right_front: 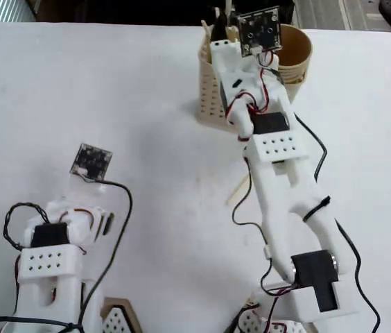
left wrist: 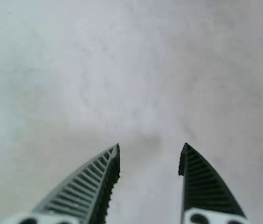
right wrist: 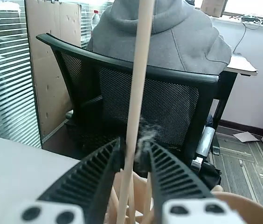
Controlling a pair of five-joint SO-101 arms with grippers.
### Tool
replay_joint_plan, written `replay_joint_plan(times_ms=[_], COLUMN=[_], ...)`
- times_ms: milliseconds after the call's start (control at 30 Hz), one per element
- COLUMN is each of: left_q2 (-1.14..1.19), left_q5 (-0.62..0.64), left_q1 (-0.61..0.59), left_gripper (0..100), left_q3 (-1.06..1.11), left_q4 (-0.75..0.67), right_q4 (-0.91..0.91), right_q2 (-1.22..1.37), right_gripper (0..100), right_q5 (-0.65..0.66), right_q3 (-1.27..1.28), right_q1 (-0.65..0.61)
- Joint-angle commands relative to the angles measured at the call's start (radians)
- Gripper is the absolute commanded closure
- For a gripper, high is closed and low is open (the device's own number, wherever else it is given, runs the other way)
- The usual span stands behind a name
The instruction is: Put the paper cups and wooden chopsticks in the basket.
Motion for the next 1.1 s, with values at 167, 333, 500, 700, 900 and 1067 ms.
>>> replay_joint_plan(times_ms=[167,333,500,700,900,1067], left_q2=[-0.024,-0.024,-0.024,-0.024,-0.015,0.010], left_q5=[-0.012,-0.012,-0.006,-0.003,0.104,0.206], left_q1=[-0.010,-0.005,0.045,0.231,0.495,0.714], left_gripper=[79,79,79,79,78,78], left_q3=[0.000,-0.002,-0.043,-0.193,-0.316,-0.397], left_q4=[-0.018,-0.025,-0.037,0.026,0.049,0.044], right_q4=[0.389,0.717,0.869,0.871,0.860,0.851], right_q2=[-0.272,-0.509,-0.731,-0.955,-1.059,-1.058], right_gripper=[84.6,93.2,97.1,97.9,97.8,97.8], right_q5=[0.002,0.002,0.002,0.002,-0.107,-0.178], right_q3=[-0.035,0.031,0.261,0.589,0.736,0.779], right_q1=[0.019,0.070,0.236,0.463,0.667,0.762])
